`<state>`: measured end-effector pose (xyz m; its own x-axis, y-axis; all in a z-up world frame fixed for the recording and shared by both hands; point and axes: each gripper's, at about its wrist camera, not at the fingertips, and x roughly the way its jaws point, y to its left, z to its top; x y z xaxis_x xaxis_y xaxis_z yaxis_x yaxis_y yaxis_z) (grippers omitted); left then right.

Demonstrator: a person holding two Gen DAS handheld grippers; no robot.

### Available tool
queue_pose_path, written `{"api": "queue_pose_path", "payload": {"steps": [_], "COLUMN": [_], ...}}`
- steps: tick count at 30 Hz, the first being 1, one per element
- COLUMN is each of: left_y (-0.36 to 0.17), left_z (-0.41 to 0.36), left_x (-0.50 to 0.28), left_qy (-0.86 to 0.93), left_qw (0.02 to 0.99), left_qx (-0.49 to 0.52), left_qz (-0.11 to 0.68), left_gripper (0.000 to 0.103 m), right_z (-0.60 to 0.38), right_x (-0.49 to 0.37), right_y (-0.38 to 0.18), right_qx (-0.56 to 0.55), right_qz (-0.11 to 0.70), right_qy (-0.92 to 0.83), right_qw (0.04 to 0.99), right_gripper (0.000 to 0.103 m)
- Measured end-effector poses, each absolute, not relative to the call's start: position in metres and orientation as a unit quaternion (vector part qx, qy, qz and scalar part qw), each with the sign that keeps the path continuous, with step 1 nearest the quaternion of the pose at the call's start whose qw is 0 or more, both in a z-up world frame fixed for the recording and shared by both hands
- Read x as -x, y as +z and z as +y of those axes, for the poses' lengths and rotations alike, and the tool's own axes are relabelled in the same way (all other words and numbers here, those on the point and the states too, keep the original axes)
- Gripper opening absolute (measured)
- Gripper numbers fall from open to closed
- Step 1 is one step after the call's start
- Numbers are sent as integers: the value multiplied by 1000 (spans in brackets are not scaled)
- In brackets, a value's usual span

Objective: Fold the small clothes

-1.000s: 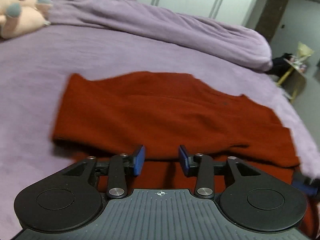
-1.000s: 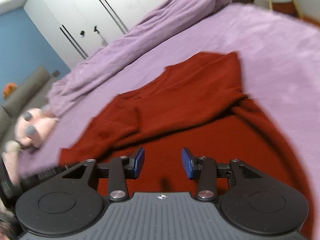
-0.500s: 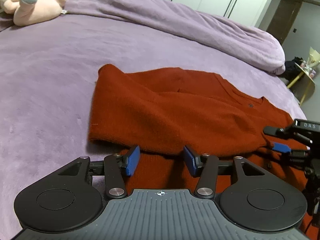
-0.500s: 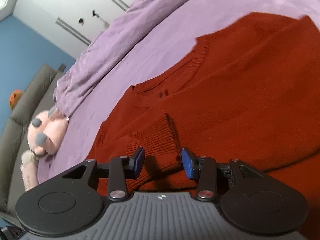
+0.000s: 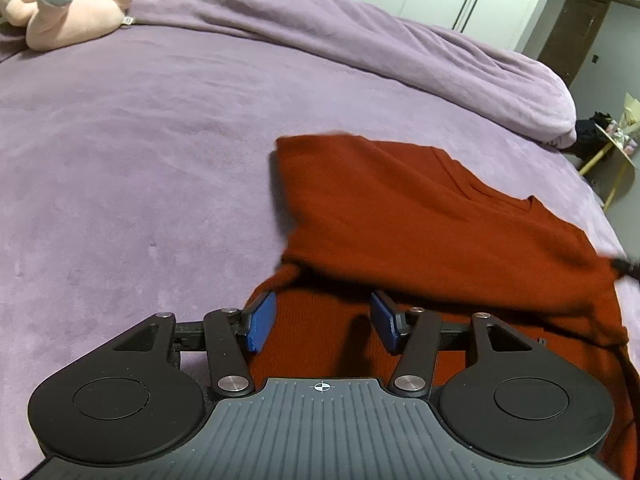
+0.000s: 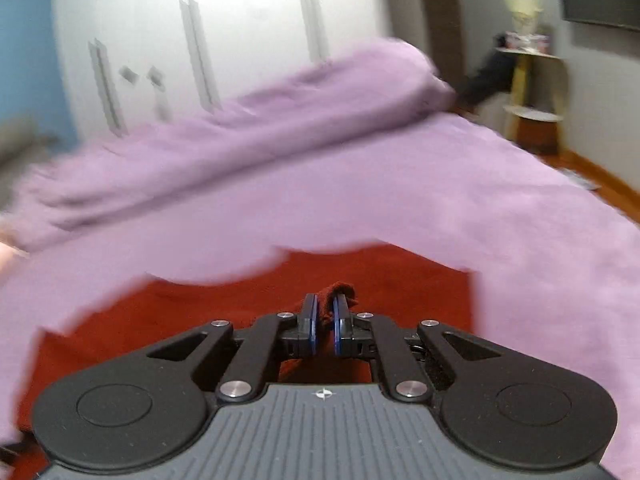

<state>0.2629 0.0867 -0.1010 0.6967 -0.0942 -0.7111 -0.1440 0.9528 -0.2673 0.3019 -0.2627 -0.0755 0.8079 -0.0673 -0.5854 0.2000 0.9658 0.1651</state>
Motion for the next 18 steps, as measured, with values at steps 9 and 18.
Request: {"api": "queue_pose_path", "payload": {"steps": [9, 18], "left_y": [-98, -82], "left_z": [77, 67], "left_x": [-272, -273], "left_qy": [12, 5], "left_qw": [906, 916], "left_qx": [148, 127], "left_qz": [396, 379], "left_gripper": [59, 61], "right_z": [-311, -286], "right_x": [-307, -289], "right_y": [-115, -83], "right_qx": [-258, -143], "right_qz": [369, 267], "right_qy": [-37, -60], "right_qw": [892, 951], "right_gripper": [20, 5]}}
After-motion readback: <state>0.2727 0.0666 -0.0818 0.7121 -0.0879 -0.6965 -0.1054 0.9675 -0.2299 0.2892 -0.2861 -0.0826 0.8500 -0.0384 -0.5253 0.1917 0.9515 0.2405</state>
